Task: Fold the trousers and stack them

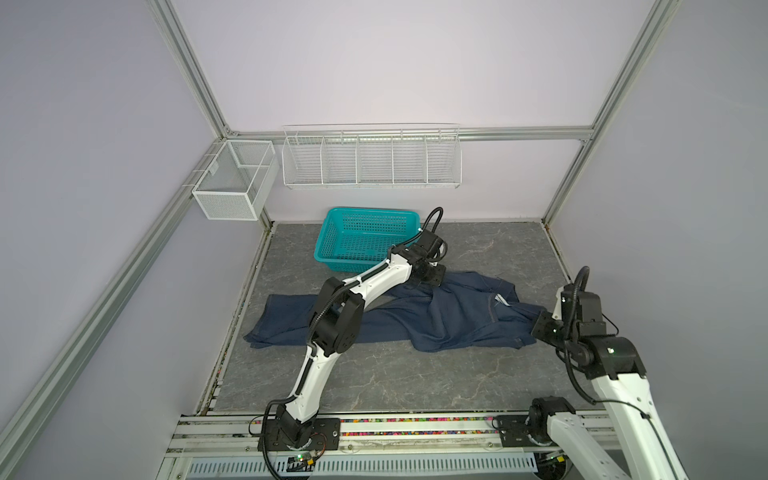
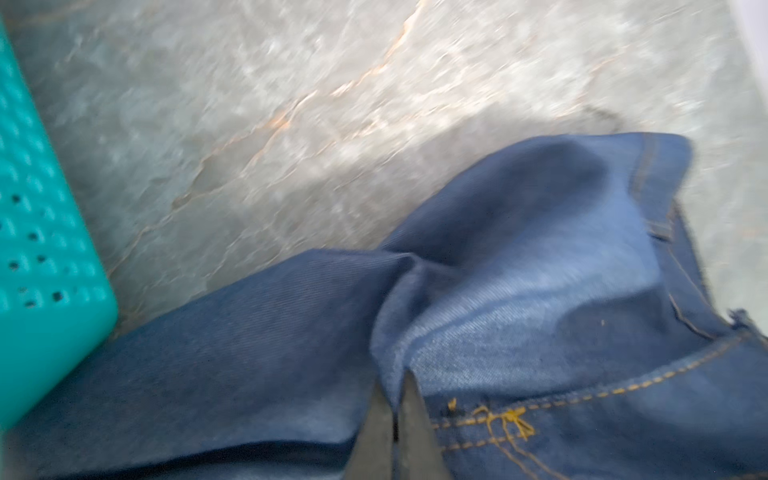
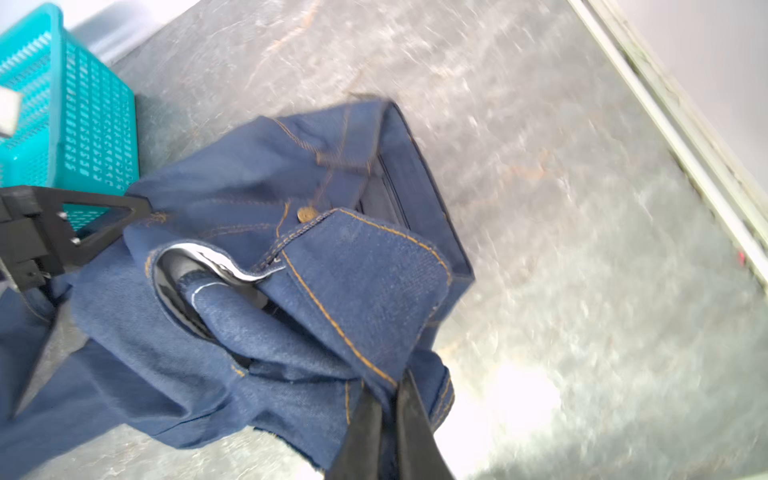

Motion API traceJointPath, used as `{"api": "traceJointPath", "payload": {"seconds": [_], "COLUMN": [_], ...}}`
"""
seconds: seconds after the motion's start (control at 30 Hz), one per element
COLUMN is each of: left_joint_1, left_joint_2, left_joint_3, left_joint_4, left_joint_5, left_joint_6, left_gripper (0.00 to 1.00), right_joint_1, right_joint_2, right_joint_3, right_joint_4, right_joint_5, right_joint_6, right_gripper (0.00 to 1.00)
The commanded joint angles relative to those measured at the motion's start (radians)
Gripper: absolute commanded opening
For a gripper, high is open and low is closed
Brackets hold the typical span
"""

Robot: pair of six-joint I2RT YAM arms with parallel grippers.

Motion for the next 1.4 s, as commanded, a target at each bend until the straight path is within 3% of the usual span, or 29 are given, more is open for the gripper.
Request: {"api": "traceJointPath", "payload": {"seconds": [0.0, 0.13, 0.23, 0.3, 0.37, 0.43, 0.5, 0.63, 0.83, 1.0, 1.17, 1.37], "left_joint_1": [0.031, 0.026, 0.006, -0.006, -0.017, -0.031, -0.044, -0.064, -0.074, -0.075, -0.070, -0.037], "left_joint_2": [0.018, 0.030, 0.021, 0.006, -0.021, -0.039, -0.044, -0.042, -0.064, -0.077, -0.124, -0.269], "left_joint_3": [0.051, 0.080, 0.094, 0.076, 0.031, -0.004, -0.025, -0.050, -0.037, -0.032, -0.054, -0.140], "left_joint_4": [-0.030, -0.034, -0.094, -0.127, -0.129, -0.142, -0.156, -0.169, -0.186, -0.206, -0.242, -0.227], "left_joint_5": [-0.032, 0.158, 0.238, 0.281, 0.314, 0.334, 0.333, 0.344, 0.345, 0.373, 0.292, 0.212], "left_joint_6": [-0.013, 0.022, 0.070, 0.096, 0.112, 0.131, 0.145, 0.164, 0.191, 0.190, 0.213, 0.167], "left_gripper": [0.00, 0.03, 0.10, 0.13, 0.16, 0.17, 0.17, 0.17, 0.21, 0.26, 0.38, 0.48], "right_joint_1": [-0.008, 0.007, 0.022, 0.047, 0.061, 0.061, 0.060, 0.060, 0.078, 0.114, 0.125, 0.146], "right_joint_2": [-0.072, -0.087, -0.042, -0.048, -0.053, -0.046, -0.039, -0.003, 0.128, 0.234, 0.232, 0.151], "right_joint_3": [-0.070, -0.097, -0.108, -0.097, -0.060, -0.006, 0.032, 0.053, 0.020, 0.049, -0.073, -0.247], "right_joint_4": [-0.186, -0.190, -0.205, -0.240, -0.291, -0.339, -0.351, -0.295, -0.080, -0.038, -0.081, -0.121], "right_joint_5": [0.061, 0.047, -0.025, -0.010, 0.035, 0.069, 0.070, 0.054, -0.065, -0.062, -0.118, -0.142], "right_joint_6": [0.159, 0.227, 0.244, 0.267, 0.264, 0.249, 0.229, 0.184, 0.138, 0.164, 0.314, 0.605], "right_gripper": [0.11, 0.12, 0.15, 0.18, 0.29, 0.47, 0.56, 0.57, 0.60, 0.66, 0.69, 0.67]}}
